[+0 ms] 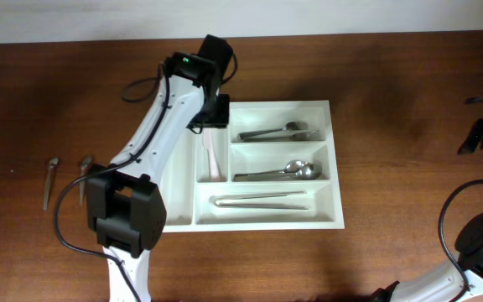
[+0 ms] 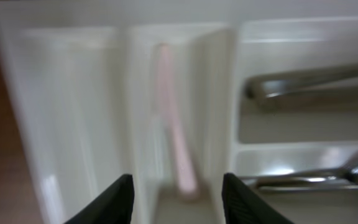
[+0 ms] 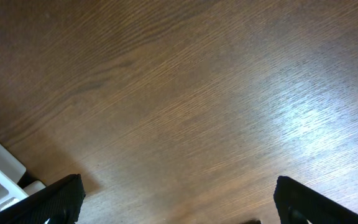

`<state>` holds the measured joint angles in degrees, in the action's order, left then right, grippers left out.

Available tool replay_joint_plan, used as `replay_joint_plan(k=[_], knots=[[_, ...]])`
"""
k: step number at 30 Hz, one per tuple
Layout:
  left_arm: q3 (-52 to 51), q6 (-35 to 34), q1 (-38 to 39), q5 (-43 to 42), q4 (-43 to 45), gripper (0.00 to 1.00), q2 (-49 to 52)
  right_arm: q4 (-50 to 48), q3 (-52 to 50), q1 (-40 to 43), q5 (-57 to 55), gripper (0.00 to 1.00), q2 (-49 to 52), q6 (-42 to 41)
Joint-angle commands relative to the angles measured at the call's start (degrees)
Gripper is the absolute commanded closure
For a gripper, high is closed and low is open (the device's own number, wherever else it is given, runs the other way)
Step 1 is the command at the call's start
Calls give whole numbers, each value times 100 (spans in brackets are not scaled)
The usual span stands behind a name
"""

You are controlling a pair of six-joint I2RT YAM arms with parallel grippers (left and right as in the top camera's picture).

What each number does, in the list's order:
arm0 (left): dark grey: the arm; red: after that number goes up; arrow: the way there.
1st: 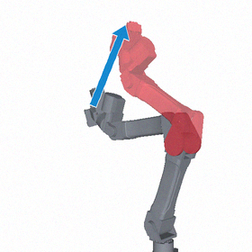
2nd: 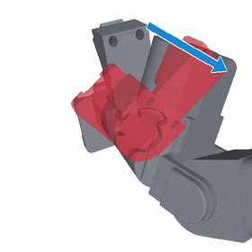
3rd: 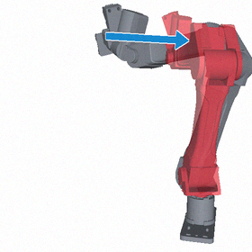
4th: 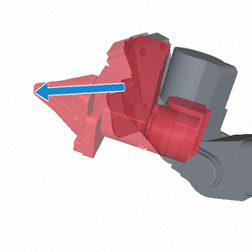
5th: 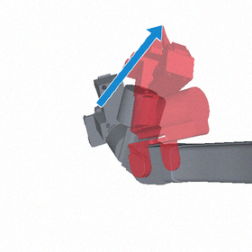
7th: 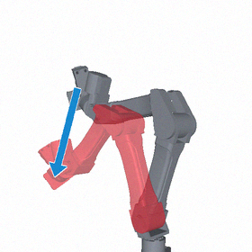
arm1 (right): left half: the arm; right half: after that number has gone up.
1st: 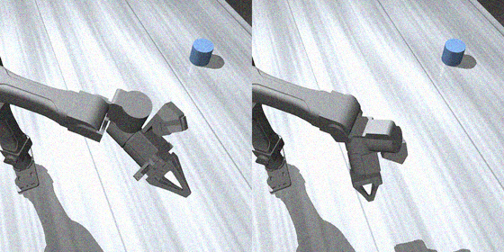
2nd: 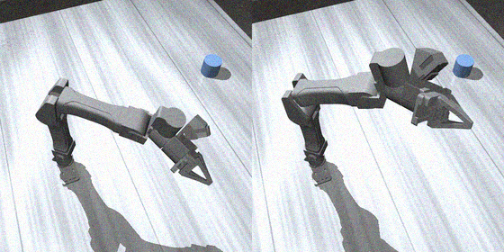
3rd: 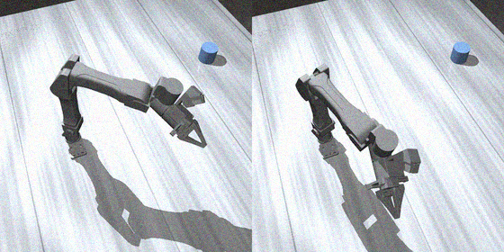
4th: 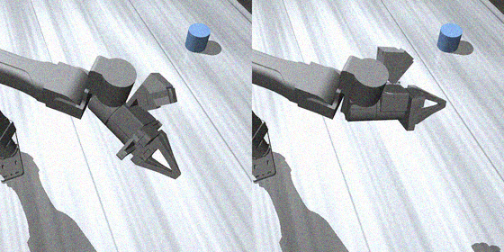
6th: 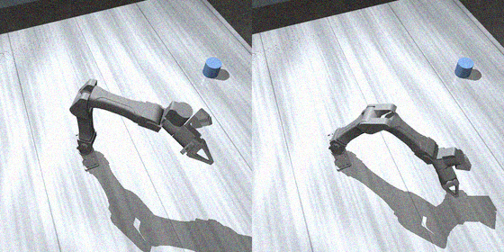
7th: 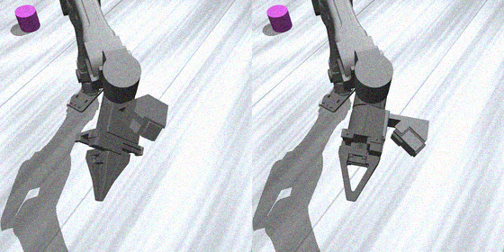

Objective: Pack container
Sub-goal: 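Release the knife in the compartment and withdraw the left gripper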

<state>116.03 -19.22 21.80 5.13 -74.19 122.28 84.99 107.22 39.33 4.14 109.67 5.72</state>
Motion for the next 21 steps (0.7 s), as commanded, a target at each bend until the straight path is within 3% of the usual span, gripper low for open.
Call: replay_joint_plan(k=[1,5,10,12,14,18,21], knots=[[535,133,-264,1010,-352,47,28,-7,-17,28,35,1,-92,-63],[756,243,-664,2015,-1021,42,28,-7,-17,28,35,1,-92,-63],[649,577,-1263,2039,-1202,42,35,-7,-17,28,35,1,-92,-63],[612,695,-1521,2035,-1172,32,42,-7,-17,28,35,1,-92,-63],[588,695,-1825,1950,-1154,20,42,-7,-17,28,35,1,-92,-63],[581,723,-2417,1497,-1150,18,61,-7,-17,28,35,1,-92,-63],[555,1283,-2900,686,-1014,18,61,-7,-17,28,35,1,-92,-63]])
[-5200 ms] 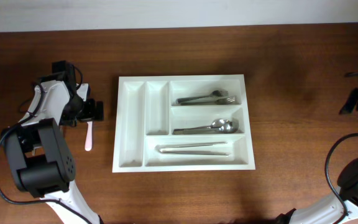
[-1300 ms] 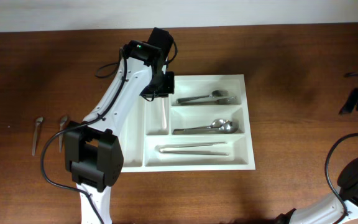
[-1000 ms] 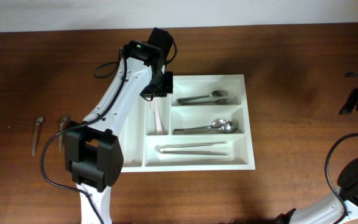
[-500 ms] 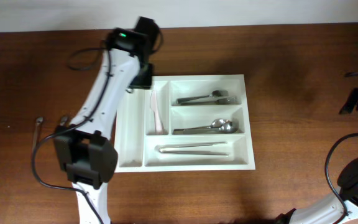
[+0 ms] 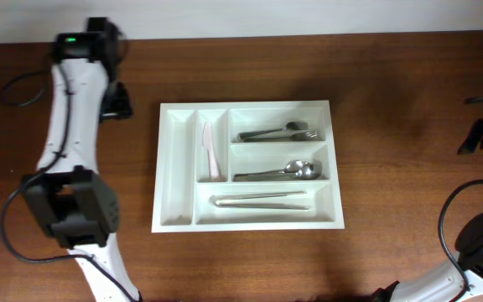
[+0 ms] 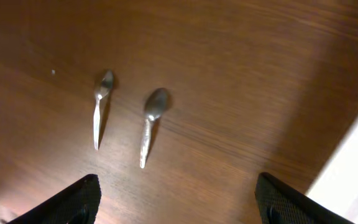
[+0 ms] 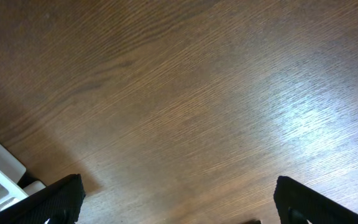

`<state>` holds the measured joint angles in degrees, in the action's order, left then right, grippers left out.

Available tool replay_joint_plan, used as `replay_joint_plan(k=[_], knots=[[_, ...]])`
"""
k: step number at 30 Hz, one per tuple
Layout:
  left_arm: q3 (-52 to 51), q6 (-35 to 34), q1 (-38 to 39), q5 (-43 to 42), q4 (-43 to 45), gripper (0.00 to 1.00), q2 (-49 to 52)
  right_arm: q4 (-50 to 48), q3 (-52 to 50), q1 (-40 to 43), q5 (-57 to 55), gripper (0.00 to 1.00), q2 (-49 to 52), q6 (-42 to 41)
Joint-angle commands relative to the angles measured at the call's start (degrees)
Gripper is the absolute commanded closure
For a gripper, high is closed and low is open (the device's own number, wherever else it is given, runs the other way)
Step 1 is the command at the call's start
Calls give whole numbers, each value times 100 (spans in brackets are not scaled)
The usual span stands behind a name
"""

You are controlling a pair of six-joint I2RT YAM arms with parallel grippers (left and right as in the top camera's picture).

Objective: Pack container
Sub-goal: 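Release the knife in the compartment and withdraw the left gripper, then lower the left gripper onto a silver spoon and grasp it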

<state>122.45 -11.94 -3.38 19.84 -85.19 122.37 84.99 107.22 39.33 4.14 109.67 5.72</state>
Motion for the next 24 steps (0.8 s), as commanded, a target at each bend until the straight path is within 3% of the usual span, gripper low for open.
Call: replay_joint_plan(k=[1,4,5,6,10,15,24], knots=[[-101,767,-485,-1036,129,18,52,-7,-17,28,35,1,-92,-63],[-254,1792,-861,-2131,326,13,52,-7,-17,28,35,1,-92,-63],[-328,1945,-960,-2264,380,6,52,-7,-17,28,35,1,-92,-63],[-417,1956,-1062,-2218,461,1,52,-7,-17,28,35,1,-92,-63],[-815,1996,-1390,-1982,664,1,52,-7,-17,28,35,1,-92,-63],[-1408,2730,-1576,-1963,942,1,52,-7,-17,28,35,1,-92,-63],[-2223,2726,-1598,-1547,1117,1,52,-7,-17,28,35,1,-92,-63]])
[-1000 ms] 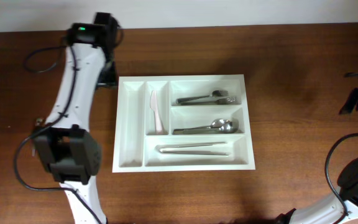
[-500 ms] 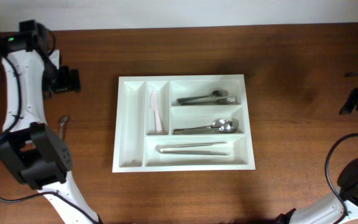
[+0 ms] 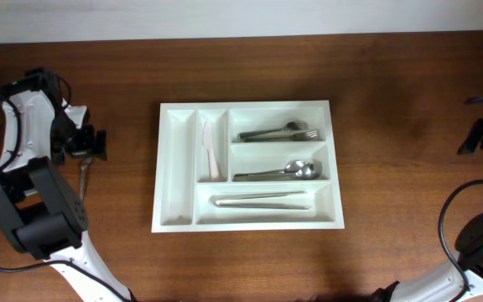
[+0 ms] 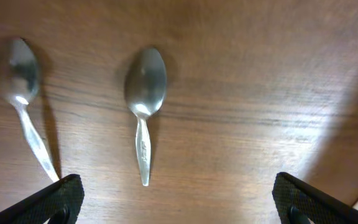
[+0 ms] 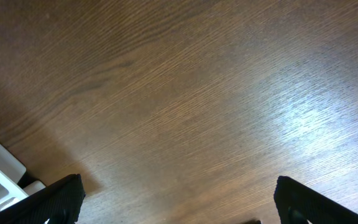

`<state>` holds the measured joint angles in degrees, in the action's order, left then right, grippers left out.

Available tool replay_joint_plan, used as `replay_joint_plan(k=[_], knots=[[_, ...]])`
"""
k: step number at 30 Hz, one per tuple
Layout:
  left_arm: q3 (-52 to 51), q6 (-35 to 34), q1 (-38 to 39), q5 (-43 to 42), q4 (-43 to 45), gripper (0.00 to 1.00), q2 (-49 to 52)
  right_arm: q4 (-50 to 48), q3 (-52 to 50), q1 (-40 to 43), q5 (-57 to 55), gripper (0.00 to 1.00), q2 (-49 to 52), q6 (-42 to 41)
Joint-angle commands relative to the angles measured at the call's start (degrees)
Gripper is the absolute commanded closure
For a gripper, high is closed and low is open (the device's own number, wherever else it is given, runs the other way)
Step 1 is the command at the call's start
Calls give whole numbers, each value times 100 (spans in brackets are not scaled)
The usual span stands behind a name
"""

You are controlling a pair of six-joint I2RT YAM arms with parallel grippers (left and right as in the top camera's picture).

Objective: Pack container
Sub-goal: 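Lower the left gripper onto a silver spoon and grasp it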

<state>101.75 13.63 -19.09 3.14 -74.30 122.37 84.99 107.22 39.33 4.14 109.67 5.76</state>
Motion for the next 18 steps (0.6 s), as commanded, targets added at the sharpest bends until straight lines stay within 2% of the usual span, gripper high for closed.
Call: replay_joint_plan(k=[1,18], knots=[[-216,168,-52,125,50,1,52,-7,-17,28,35,1,-92,-68],[-935,168,-262,72,623,1,55,-7,-17,28,35,1,-92,-68]])
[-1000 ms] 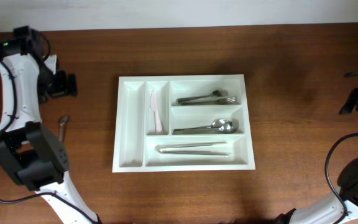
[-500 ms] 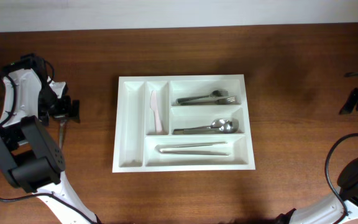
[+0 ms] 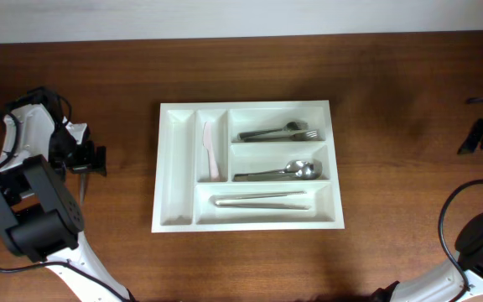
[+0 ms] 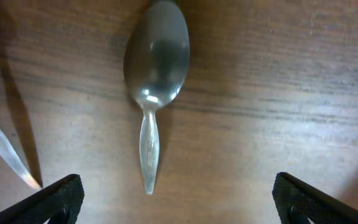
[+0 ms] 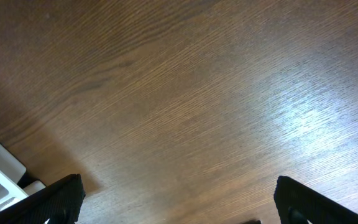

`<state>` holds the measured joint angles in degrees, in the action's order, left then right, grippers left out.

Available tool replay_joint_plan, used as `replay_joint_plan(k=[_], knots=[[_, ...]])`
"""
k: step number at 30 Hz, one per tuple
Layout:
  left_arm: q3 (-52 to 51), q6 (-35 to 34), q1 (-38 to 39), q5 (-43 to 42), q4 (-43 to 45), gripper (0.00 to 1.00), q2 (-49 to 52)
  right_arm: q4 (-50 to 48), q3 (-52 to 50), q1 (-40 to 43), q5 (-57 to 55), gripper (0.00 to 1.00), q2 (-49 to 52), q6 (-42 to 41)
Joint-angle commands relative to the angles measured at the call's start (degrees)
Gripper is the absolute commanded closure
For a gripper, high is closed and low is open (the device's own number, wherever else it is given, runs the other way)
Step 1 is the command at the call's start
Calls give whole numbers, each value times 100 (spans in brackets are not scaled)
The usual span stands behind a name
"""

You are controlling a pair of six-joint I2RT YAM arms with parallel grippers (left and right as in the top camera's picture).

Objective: Pack container
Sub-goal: 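Lower the left gripper onto a silver spoon and grasp it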

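Note:
A white cutlery tray point(image 3: 174, 168) sits mid-table. It holds a pale knife point(image 3: 211, 151), forks point(image 3: 279, 132), spoons point(image 3: 279, 173) and a long utensil point(image 3: 262, 200). Left of the tray, a steel spoon point(image 4: 156, 56) lies on the wood with its bowl away from me. My left gripper point(image 4: 179, 205) hangs open close above it, and the handle tip lies between the two fingers point(image 4: 61, 199). A second spoon's handle point(image 4: 2, 149) shows at the left edge. My right gripper point(image 5: 179, 205) is open over bare wood at the far right.
The tray's leftmost long compartment holds nothing. The left arm point(image 3: 36, 126) curves along the table's left side, with cables near it. A corner of the tray shows in the right wrist view. The right arm's base point(image 3: 476, 243) stands at the lower right.
My left gripper has come lower over the right-hand spoon, which now looks larger and sits centred between the open fingers. The right arm has not moved.
My left gripper was open over the tray's narrow compartment with the pale knife in it. Then it was at the table's far left, high above two loose spoons. It then stood lower over the right-hand spoon, and now closer still. The right gripper stayed still.

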<state>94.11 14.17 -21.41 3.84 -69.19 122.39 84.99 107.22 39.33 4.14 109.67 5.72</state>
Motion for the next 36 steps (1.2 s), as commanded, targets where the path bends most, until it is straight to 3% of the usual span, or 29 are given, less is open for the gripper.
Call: replay_joint_plan(k=[1,20,36], knots=[[-201,116,-31,2,144,1,52,-7,-17,28,35,1,-92,-63],[-332,249,-52,-280,940,1,52,-7,-17,28,35,1,-92,-63],[-531,269,-52,-304,925,0,52,-7,-17,28,35,1,-92,-63]])
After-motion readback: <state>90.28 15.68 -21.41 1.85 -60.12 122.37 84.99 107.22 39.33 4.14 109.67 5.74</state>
